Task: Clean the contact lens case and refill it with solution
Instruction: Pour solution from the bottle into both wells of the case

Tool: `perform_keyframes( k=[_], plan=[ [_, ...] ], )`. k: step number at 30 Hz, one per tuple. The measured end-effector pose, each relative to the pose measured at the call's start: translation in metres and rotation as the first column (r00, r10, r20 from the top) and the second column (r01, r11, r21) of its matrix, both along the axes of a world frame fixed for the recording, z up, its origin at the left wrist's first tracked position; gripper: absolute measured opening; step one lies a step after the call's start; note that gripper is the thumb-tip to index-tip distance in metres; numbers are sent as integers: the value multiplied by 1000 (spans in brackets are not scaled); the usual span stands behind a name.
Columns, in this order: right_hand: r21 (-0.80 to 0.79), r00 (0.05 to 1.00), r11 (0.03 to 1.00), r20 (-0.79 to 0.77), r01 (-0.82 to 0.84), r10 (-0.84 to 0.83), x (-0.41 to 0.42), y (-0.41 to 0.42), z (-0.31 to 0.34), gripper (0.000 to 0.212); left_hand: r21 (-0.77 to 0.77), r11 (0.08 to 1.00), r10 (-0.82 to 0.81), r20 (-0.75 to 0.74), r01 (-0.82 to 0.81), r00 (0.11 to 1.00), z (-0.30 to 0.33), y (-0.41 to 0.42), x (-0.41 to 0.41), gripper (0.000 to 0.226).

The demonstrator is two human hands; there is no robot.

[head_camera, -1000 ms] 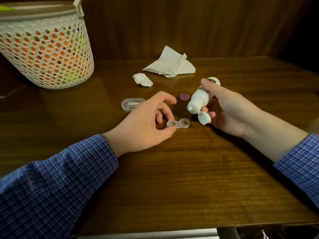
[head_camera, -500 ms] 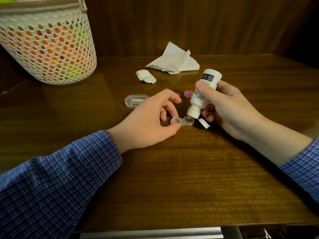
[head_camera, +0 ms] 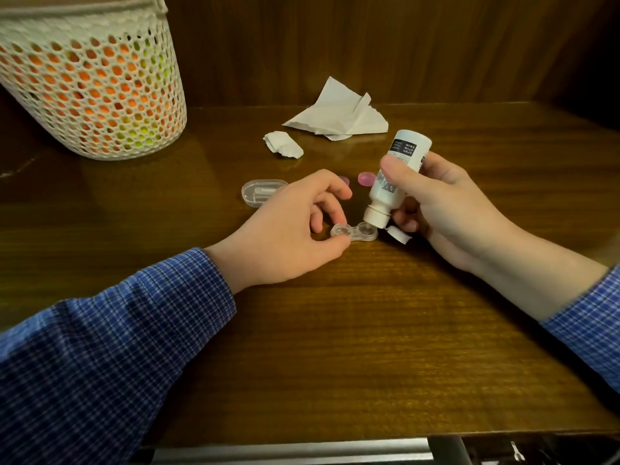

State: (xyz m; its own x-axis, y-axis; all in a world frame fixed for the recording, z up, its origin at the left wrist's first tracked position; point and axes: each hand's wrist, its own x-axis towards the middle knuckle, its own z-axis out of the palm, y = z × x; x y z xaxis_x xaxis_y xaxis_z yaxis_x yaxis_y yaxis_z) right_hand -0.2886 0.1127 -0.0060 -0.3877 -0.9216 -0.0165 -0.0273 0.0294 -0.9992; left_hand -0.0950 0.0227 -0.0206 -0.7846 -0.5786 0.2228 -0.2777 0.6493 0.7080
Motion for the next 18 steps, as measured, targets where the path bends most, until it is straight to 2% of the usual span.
perform_keyframes(
  k=[10, 18],
  plan=[
    [-2, 1000, 1000, 22, -14, 14, -1, 0, 1, 24, -7, 1000, -2, 0, 2, 1000, 0, 0, 0, 52],
    [7, 999, 1000, 36, -7, 7, -1, 1, 2, 29, 1, 1000, -3, -1, 3, 1000, 1, 0, 0, 52]
  ],
)
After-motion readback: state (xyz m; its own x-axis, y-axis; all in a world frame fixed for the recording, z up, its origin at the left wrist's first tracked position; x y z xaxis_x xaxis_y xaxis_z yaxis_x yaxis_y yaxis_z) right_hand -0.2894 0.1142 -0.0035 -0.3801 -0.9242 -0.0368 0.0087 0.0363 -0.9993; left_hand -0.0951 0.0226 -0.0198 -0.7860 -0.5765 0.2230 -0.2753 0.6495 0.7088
